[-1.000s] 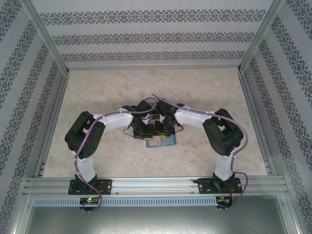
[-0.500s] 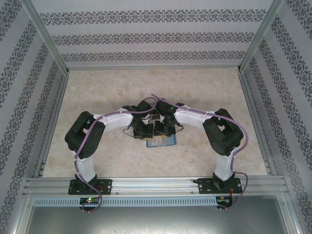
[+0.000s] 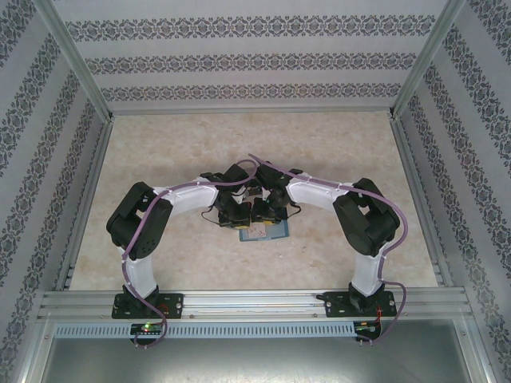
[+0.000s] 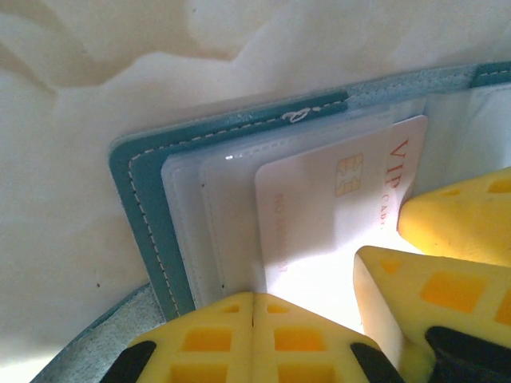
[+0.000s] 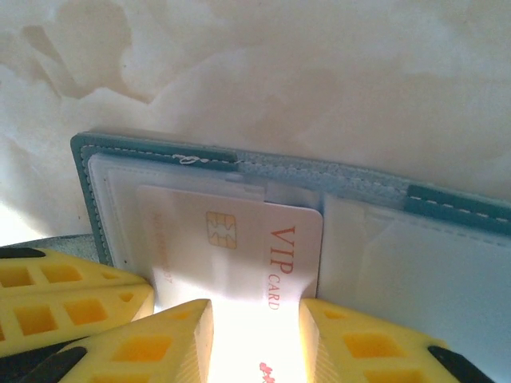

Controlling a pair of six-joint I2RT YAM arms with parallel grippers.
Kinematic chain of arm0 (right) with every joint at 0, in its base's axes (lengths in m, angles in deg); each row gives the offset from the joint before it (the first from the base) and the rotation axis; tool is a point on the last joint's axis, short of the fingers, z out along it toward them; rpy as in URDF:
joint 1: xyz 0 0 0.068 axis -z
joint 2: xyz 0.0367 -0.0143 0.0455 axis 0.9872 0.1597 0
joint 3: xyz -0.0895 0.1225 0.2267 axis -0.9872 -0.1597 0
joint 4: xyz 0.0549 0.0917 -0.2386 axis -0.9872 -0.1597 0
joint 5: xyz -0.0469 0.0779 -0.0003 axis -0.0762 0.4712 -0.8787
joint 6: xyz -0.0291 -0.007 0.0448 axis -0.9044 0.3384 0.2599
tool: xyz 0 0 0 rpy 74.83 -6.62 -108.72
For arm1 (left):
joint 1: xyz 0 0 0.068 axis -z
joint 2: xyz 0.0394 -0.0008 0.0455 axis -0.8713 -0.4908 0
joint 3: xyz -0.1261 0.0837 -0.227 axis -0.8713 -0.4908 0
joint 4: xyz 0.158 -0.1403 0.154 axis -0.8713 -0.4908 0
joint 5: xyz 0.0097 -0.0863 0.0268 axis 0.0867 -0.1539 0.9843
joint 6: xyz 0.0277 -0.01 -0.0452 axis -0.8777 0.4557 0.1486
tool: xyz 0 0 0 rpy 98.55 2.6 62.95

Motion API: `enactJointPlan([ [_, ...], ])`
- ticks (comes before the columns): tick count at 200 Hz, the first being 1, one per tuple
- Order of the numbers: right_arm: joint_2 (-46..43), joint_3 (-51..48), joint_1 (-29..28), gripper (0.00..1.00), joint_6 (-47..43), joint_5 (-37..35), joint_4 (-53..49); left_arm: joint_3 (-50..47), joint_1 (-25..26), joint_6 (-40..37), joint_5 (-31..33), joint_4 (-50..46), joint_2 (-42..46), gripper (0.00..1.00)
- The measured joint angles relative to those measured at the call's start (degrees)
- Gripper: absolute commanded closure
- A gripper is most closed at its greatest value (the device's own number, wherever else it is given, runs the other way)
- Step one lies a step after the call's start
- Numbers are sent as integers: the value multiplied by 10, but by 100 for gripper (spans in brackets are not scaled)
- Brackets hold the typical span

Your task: Take the credit cards out of the card holder

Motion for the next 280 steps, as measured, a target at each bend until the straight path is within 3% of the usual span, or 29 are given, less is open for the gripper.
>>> enactJointPlan([
  [93,-17,-18,4,59,6,6,9,0,0,0,0,0,-1,97],
  [280,-59,-49,11,63,19,19,27,2,0,0,0,-2,-2,97],
])
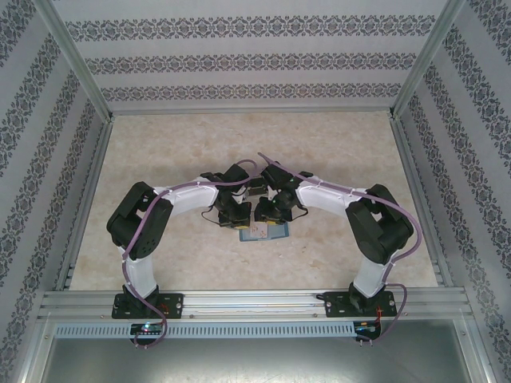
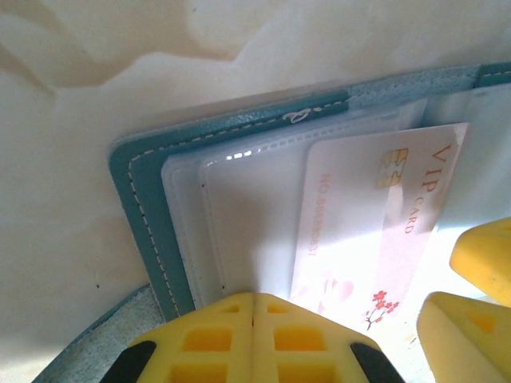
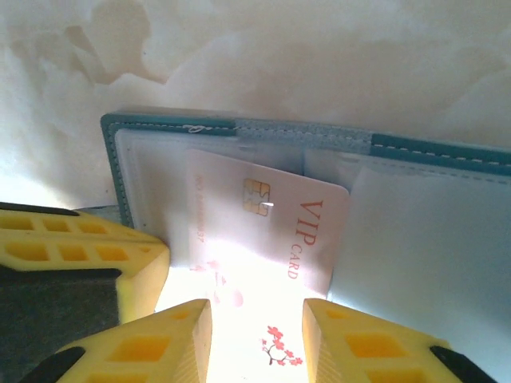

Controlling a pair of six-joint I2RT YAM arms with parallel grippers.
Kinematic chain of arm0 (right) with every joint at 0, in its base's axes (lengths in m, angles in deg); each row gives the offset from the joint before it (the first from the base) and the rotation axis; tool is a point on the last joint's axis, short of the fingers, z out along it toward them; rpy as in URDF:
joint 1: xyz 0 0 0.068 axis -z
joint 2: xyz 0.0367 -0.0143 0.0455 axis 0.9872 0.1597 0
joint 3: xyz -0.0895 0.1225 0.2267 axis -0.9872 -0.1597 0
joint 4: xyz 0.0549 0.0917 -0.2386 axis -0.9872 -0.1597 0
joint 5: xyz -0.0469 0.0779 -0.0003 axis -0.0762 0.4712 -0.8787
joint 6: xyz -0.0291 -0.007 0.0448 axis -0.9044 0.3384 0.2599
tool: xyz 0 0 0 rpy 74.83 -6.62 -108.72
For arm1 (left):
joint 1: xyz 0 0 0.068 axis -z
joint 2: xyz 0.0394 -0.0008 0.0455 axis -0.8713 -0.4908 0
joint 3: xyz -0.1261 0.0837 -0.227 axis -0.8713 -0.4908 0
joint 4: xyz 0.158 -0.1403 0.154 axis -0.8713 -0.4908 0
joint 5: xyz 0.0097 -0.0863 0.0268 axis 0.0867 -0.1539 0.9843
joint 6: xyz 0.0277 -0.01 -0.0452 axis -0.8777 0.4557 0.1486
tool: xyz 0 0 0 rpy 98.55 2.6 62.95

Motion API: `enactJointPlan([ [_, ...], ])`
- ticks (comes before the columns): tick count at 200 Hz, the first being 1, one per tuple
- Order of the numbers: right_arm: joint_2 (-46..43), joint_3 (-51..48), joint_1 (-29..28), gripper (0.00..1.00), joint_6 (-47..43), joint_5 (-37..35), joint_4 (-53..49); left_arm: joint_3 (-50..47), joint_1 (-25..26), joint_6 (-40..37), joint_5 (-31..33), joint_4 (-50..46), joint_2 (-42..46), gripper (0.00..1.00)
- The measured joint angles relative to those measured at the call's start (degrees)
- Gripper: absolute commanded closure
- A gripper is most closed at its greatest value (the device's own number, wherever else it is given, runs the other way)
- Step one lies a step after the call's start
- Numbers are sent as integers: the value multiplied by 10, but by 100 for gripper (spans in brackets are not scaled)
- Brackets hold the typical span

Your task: Take the credit cards out of the card holder

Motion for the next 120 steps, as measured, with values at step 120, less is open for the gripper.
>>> enactJointPlan([
  [120,32,0,0,64,0,0,-7,5,0,0,-1,-6,-4,98],
])
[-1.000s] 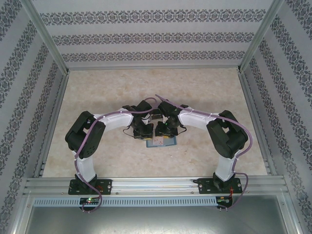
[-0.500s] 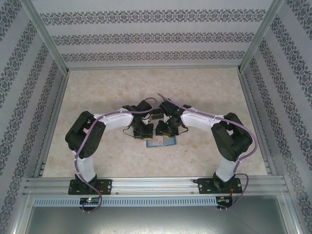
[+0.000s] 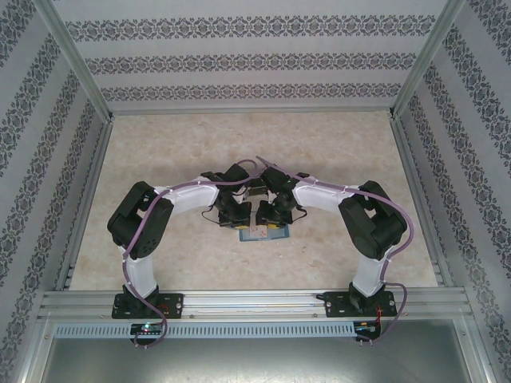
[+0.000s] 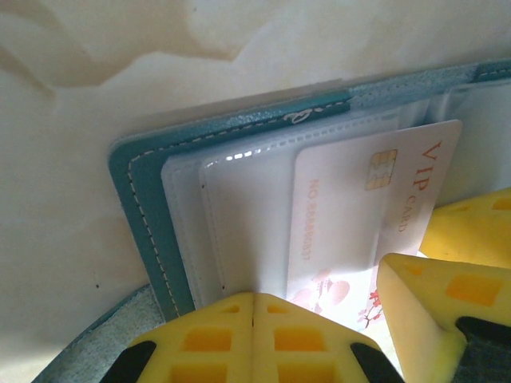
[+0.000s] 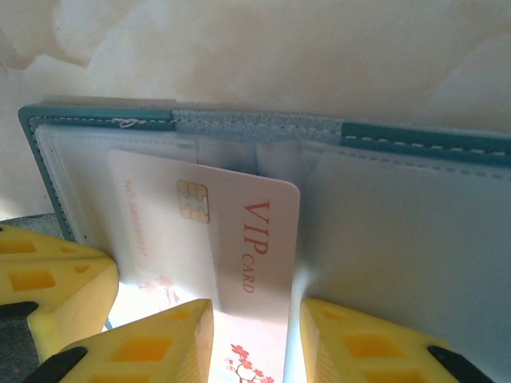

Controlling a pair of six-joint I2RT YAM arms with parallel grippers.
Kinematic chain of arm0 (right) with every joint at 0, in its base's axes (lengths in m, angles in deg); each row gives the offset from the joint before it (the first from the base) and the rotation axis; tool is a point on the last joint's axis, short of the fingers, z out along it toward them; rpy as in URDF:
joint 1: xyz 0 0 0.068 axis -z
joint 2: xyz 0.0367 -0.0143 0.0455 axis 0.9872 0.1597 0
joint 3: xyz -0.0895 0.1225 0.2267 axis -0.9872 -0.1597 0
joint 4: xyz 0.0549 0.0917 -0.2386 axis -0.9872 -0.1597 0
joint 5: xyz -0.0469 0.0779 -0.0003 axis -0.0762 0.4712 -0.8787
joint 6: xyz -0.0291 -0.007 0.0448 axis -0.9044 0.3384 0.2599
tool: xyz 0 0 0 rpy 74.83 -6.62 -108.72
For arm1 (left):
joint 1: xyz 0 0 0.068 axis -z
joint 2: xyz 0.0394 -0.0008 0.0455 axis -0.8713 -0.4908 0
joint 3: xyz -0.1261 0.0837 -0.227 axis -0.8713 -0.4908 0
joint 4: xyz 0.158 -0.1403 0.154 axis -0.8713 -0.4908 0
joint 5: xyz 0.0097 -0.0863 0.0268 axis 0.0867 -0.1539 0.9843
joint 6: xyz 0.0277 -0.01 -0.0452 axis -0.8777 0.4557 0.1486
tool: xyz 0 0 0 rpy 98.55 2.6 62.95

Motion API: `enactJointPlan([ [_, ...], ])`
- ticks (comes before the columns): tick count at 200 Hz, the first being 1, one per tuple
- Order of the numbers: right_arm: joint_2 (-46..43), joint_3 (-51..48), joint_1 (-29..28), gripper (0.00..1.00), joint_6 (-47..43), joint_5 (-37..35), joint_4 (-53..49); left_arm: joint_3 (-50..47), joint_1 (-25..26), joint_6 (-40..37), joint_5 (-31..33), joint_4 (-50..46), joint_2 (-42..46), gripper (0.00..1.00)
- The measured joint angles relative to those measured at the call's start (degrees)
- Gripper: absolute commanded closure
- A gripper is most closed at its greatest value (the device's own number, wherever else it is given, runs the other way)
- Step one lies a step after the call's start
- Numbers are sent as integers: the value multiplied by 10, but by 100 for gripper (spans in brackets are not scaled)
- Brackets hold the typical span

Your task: Take the credit cards out of the card holder

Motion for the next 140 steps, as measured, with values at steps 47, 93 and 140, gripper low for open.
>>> enactJointPlan([
  [47,0,-14,7,73,4,20,24,7,0,0,0,-8,-5,98],
  [93,-2,-19,14,82,5,30,27,11,0,0,0,-13,-7,98],
  [140,-9,-21,15,90,5,31,27,14,0,0,0,-16,-9,98],
])
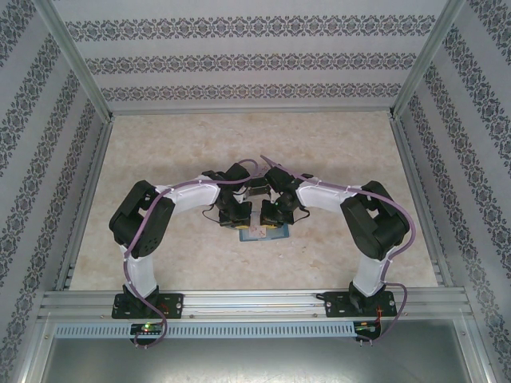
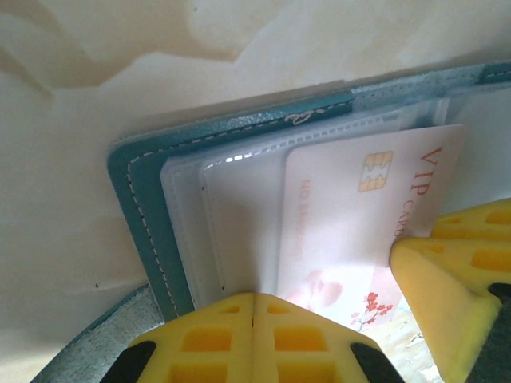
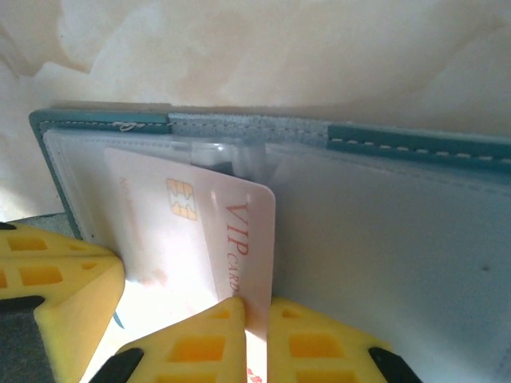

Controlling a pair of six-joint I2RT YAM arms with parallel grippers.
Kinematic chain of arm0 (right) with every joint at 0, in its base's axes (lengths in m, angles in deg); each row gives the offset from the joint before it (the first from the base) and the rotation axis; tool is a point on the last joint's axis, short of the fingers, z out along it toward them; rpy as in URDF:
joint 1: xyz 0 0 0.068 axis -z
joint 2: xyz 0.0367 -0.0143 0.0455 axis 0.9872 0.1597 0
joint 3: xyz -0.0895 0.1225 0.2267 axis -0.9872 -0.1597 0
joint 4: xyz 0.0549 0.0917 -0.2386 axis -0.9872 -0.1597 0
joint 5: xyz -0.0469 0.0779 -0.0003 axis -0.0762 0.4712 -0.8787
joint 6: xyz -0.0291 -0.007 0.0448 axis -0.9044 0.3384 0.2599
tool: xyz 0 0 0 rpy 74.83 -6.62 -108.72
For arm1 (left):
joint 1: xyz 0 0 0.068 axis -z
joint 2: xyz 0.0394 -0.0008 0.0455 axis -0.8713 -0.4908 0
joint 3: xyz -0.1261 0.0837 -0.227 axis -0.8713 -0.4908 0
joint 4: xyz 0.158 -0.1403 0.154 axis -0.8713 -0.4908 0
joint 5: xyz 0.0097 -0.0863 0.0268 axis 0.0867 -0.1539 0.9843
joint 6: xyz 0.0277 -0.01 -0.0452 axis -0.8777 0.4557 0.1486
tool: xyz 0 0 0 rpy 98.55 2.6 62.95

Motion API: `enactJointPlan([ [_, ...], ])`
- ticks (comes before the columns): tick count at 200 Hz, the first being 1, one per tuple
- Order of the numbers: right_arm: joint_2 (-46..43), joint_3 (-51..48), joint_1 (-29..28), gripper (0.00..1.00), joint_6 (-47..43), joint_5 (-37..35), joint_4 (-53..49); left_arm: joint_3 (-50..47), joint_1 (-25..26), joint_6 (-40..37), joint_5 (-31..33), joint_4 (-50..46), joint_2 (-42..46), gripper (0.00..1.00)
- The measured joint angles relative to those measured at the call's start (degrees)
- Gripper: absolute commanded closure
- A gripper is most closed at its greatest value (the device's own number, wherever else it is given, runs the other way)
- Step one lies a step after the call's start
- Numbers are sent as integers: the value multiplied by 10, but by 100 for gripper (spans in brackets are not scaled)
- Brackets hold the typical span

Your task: Take the credit cards out of the card holder

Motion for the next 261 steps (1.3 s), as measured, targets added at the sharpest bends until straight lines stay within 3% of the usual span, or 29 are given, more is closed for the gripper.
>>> enactJointPlan([
  [57,-16,0,0,100,-2,5,2,4,0,0,0,-5,-2,98],
  [112,-17,0,5,100,-16,-4,-10,5,0,-5,-4,-5,-4,98],
  [261,-33,43,11,100,-70,-112,-130,7,2,-9,-5,-5,-6,98],
])
